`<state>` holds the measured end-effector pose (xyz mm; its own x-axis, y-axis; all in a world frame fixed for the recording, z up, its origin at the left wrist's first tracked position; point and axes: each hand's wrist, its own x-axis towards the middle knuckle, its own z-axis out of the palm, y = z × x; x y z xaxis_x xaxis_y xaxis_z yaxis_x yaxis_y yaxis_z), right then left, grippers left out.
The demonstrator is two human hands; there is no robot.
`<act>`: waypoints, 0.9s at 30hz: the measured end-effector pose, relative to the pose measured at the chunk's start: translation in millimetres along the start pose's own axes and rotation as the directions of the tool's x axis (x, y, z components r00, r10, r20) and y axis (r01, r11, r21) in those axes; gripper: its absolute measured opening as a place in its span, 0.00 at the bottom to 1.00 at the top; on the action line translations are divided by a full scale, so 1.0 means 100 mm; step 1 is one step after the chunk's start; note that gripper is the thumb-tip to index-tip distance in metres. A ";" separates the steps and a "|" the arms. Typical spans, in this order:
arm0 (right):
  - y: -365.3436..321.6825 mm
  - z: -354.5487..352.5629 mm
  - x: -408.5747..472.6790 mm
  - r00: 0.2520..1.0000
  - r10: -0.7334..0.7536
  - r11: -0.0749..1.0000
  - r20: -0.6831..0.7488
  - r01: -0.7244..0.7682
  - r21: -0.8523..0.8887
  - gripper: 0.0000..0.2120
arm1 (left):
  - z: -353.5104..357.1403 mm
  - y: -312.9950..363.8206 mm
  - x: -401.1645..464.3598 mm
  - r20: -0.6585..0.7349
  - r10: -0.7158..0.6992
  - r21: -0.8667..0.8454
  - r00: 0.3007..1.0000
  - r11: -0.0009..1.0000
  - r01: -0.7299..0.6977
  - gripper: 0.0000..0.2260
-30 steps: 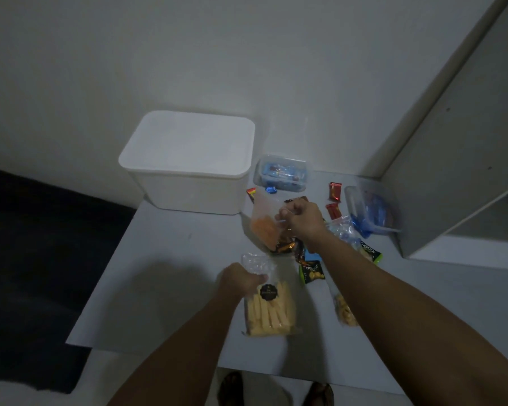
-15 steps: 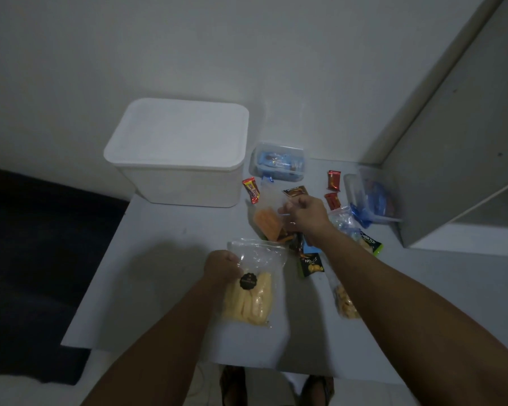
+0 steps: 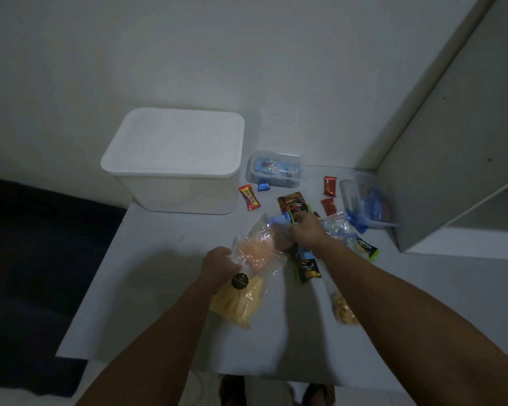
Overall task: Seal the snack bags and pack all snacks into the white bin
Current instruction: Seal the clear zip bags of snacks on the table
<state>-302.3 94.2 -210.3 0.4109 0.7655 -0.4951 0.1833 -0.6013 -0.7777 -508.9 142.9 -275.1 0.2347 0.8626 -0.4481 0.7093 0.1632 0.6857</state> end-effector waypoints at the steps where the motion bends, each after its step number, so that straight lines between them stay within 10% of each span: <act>1: 0.02 -0.06 0.02 1.000 0.000 1.000 -0.017 0.000 -0.018 0.14 | 0.04 0.03 -0.01 -0.027 0.019 0.028 0.999 0.999 -0.018 0.20; 11: 0.38 -0.86 0.02 0.976 0.045 0.991 -0.213 -0.071 -0.116 0.05 | 0.41 0.65 -0.07 -0.175 0.230 0.201 0.957 0.960 -0.194 0.18; 17: 0.71 -1.23 -0.01 0.965 -0.011 0.951 -0.263 -0.070 -0.300 0.13 | 0.81 1.03 -0.11 0.035 0.295 0.144 0.955 0.944 -0.297 0.04; 22: 0.98 -1.40 0.01 1.000 0.029 0.803 -0.009 -0.029 -0.595 0.12 | 1.15 1.18 -0.10 0.226 0.261 0.204 0.939 0.930 -0.307 0.05; 27: 1.01 -1.52 0.04 0.993 0.089 0.843 0.080 -0.032 -0.537 0.09 | 1.33 1.42 -0.24 0.391 -0.007 0.173 0.920 0.983 -0.066 0.07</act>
<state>-146.5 1.8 -231.4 0.3526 0.7248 -0.5919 0.6211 -0.6544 -0.4313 -325.4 81.9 -242.7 0.4713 0.6053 -0.6414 0.7965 0.0202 0.6043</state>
